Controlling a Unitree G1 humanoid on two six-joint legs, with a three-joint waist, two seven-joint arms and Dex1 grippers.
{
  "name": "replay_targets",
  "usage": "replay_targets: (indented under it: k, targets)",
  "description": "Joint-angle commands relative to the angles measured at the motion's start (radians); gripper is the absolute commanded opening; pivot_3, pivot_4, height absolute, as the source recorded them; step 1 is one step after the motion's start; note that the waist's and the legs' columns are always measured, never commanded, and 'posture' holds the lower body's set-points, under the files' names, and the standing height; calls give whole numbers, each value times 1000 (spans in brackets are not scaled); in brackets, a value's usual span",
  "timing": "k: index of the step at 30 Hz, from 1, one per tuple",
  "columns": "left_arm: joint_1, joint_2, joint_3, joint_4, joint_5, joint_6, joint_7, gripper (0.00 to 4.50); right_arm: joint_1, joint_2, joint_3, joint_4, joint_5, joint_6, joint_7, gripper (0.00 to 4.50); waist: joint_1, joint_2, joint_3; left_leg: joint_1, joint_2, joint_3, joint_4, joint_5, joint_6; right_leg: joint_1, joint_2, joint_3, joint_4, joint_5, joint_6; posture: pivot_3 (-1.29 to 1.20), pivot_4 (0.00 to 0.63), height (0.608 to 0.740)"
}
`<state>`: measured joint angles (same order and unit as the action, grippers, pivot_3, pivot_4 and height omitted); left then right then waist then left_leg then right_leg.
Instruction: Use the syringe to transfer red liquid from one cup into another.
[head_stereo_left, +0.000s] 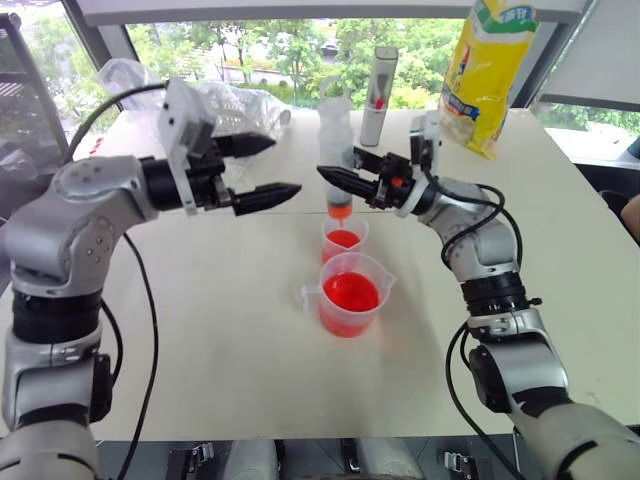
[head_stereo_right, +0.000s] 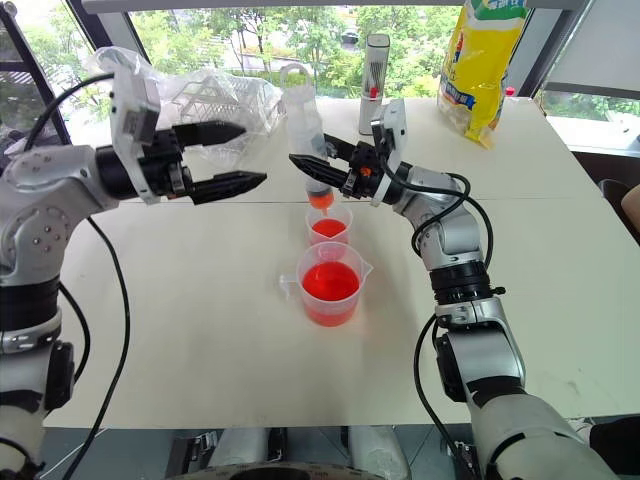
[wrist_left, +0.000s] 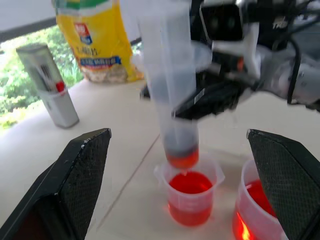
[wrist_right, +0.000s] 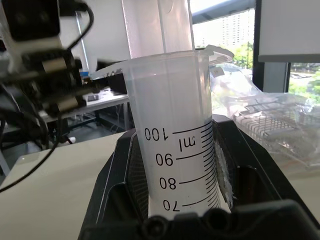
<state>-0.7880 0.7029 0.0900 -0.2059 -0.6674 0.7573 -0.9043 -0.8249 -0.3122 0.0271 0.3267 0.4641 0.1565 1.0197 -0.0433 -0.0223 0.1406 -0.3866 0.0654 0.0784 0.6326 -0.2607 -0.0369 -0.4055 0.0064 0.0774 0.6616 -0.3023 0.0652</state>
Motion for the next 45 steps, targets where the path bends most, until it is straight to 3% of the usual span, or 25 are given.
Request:
replay_targets:
  k: [1, 6, 14, 17, 24, 45]
  targets:
    - [-132, -67, 9, 45, -38, 24, 46, 4479, -2, 9, -18, -17, -8, -32, 1, 1397, 1, 0, 0, 0, 0, 0, 0, 0, 0, 0, 0, 0, 0, 0, 0, 0, 150, 740]
    - [-254, -150, -10, 115, -32, 51, 86, 4479, 15, 12, -20, -29, -17, -31, -2, 1397, -4, 0, 0, 1, 0, 0, 0, 0, 0, 0, 0, 1, 1, 0, 0, 0, 150, 740]
    - [-279, -191, -51, 175, 16, 39, 104, 4479, 37, 8, -17, -53, -22, -17, -3, 1397, -4, 1, 0, 2, 0, 1, 0, 1, -1, 0, 1, 1, 2, 0, 0, 0, 150, 740]
    - [-284, -205, -53, 189, 21, 45, 115, 3705, 41, 7, -18, -61, -22, -12, -5, 1397, -1, 1, 0, 2, 0, 1, 0, 1, -1, 0, 1, 1, 2, 0, 0, 0, 150, 740]
    - [-291, -230, -64, 233, 55, 30, 122, 146, 42, 9, -16, -66, -23, -5, -4, 1397, -1, 1, 0, 2, 0, 1, 0, 1, -1, 0, 1, 1, 2, 0, 0, 0, 150, 740]
    - [-172, -215, -177, 170, 117, 17, 27, 66, 3, 5, -43, -93, -4, 23, -15, 1397, -2, 1, 0, 2, 0, 1, 0, 1, -1, 0, 1, 1, 2, 0, 0, 0, 150, 740]
